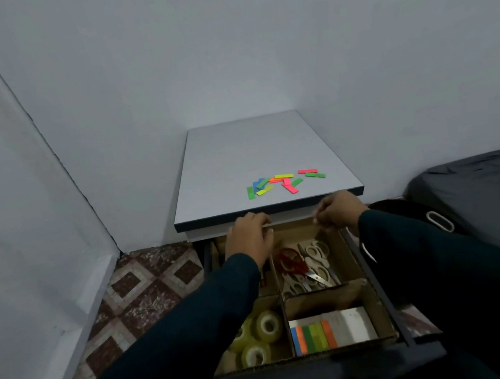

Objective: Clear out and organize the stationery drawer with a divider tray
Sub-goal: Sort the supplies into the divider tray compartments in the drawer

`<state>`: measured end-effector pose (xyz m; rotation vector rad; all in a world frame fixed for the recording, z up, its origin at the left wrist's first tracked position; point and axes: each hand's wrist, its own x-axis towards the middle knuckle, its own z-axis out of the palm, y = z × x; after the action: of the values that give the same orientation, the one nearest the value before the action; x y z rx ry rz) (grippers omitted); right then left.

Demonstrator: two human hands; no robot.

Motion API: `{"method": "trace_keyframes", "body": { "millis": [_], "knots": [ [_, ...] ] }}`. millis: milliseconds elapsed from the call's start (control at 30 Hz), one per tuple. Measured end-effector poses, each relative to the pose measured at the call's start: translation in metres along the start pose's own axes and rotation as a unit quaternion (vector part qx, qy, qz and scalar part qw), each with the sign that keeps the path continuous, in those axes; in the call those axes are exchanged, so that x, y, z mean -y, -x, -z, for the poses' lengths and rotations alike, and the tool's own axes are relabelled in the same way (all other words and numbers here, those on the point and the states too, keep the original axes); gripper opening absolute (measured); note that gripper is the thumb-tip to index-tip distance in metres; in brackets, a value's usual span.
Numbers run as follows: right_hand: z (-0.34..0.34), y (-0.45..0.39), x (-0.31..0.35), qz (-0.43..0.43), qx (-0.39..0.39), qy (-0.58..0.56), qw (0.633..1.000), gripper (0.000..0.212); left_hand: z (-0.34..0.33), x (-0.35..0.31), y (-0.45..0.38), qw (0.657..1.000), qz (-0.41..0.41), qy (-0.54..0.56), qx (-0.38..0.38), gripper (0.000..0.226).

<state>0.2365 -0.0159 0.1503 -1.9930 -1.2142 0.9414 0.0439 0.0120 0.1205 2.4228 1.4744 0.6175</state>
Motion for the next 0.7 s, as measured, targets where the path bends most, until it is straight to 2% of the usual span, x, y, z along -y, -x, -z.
{"method": "trace_keyframes", "body": {
  "millis": [100, 333, 600, 700],
  "knots": [
    [0.004, -0.017, 0.018, 0.033, -0.03, 0.001, 0.999, 0.006, 0.012, -0.001, -0.028, 1.0, 0.015, -0.012, -0.009, 0.024],
    [-0.001, -0.062, 0.041, 0.099, -0.117, 0.12, 0.981, 0.018, 0.024, 0.004, -0.079, 0.995, 0.054, -0.085, 0.025, 0.025],
    [-0.016, -0.08, 0.047, 0.086, -0.094, 0.218, 0.968, 0.028, 0.01, -0.004, -0.107, 0.988, 0.053, -0.136, 0.06, 0.024],
    [-0.012, -0.083, 0.049, 0.079, -0.082, 0.223, 0.968, 0.03, 0.009, -0.006, -0.113, 0.986, 0.048, -0.144, 0.07, 0.025]
  ]
}}
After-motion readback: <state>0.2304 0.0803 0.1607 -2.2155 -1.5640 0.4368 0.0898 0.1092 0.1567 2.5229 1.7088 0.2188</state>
